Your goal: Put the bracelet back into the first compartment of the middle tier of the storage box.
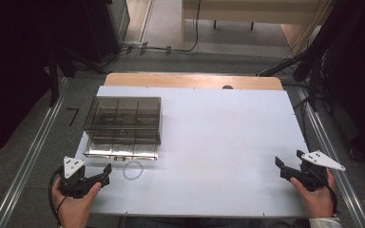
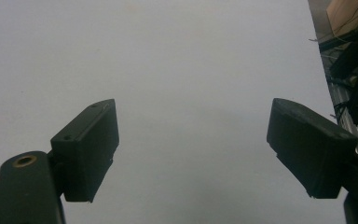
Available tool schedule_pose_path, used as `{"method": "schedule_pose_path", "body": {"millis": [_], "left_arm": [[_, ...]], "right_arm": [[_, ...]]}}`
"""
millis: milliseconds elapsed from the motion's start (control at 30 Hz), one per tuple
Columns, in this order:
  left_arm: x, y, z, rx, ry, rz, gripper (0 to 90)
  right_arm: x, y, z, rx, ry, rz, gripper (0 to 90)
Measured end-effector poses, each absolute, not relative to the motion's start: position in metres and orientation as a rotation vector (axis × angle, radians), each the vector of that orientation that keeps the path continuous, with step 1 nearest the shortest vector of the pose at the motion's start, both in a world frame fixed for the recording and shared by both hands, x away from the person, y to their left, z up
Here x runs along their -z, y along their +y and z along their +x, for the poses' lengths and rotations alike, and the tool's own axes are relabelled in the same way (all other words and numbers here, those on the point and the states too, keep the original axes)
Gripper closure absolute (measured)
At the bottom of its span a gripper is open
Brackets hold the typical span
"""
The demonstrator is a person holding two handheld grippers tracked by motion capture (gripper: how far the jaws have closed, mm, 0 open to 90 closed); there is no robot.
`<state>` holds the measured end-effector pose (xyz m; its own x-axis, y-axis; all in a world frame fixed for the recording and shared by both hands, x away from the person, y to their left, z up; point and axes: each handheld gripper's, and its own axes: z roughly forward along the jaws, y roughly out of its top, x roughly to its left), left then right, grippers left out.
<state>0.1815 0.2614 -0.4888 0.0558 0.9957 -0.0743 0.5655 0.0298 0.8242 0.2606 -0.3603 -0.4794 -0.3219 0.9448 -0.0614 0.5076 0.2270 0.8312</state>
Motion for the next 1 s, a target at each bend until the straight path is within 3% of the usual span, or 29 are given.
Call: {"method": "schedule_pose_path", "body": {"millis": [1000], "left_arm": [[0.492,0.240,0.185,-0.732,1.575,1.662,5.6]], "right_arm": [[0.480,-0.360,0.262,-0.973,1.934,1.336,14.9]]}}
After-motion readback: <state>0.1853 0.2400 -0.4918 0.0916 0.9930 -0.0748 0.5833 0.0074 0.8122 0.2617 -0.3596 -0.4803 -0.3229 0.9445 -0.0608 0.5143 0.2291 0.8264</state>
